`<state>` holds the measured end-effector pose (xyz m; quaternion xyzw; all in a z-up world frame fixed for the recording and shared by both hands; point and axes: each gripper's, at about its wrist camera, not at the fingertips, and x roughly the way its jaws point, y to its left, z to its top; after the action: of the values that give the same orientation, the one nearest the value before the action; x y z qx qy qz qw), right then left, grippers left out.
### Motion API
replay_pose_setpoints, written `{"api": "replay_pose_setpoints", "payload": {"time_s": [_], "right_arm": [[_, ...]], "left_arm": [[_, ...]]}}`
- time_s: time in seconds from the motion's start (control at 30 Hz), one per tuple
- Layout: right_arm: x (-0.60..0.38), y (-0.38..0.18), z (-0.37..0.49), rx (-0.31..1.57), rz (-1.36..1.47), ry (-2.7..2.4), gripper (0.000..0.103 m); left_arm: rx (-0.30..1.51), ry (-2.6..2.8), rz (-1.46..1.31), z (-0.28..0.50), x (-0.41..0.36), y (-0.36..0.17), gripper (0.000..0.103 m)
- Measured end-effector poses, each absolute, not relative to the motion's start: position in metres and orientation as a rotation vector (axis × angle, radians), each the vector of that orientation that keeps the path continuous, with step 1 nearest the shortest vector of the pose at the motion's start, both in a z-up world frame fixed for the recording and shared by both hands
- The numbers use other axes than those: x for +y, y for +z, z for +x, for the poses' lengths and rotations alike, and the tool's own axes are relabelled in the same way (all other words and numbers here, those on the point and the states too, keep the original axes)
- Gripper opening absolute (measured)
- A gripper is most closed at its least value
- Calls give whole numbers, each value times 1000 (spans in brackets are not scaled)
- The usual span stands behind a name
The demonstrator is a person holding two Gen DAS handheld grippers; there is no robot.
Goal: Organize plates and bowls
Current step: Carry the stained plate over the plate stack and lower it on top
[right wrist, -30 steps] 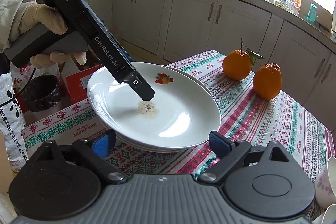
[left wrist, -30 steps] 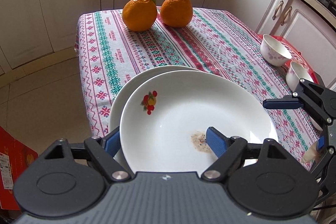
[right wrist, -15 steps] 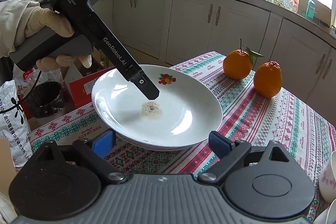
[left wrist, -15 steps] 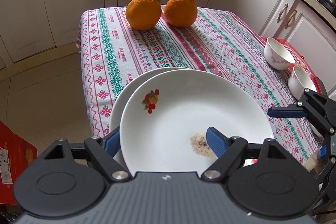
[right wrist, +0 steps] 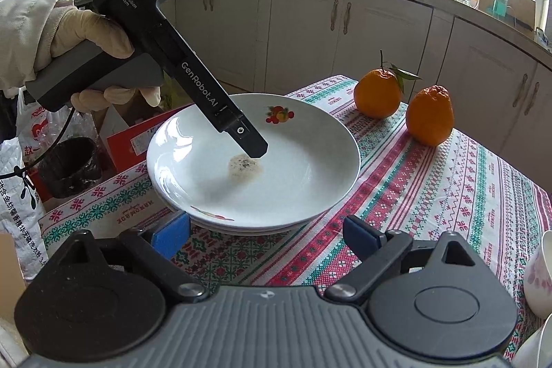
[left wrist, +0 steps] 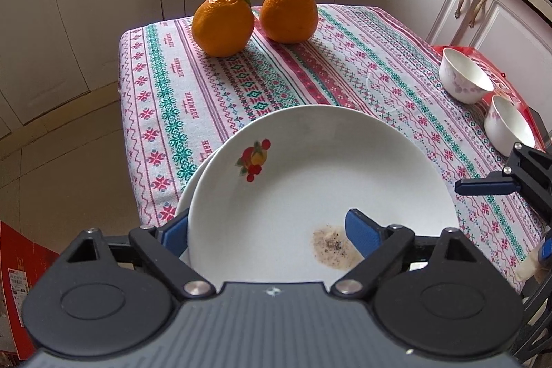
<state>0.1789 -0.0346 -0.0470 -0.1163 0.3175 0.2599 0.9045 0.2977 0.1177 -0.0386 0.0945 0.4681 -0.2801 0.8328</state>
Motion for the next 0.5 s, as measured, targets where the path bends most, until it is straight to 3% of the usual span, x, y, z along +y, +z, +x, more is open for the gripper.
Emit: {"api": "replay_pose_setpoints", "payload": {"time_s": [0.5], "right_arm": [[-33, -55, 187, 666, -201, 605, 91]], "left_arm": [[988, -600, 276, 296, 110, -41, 92]]}}
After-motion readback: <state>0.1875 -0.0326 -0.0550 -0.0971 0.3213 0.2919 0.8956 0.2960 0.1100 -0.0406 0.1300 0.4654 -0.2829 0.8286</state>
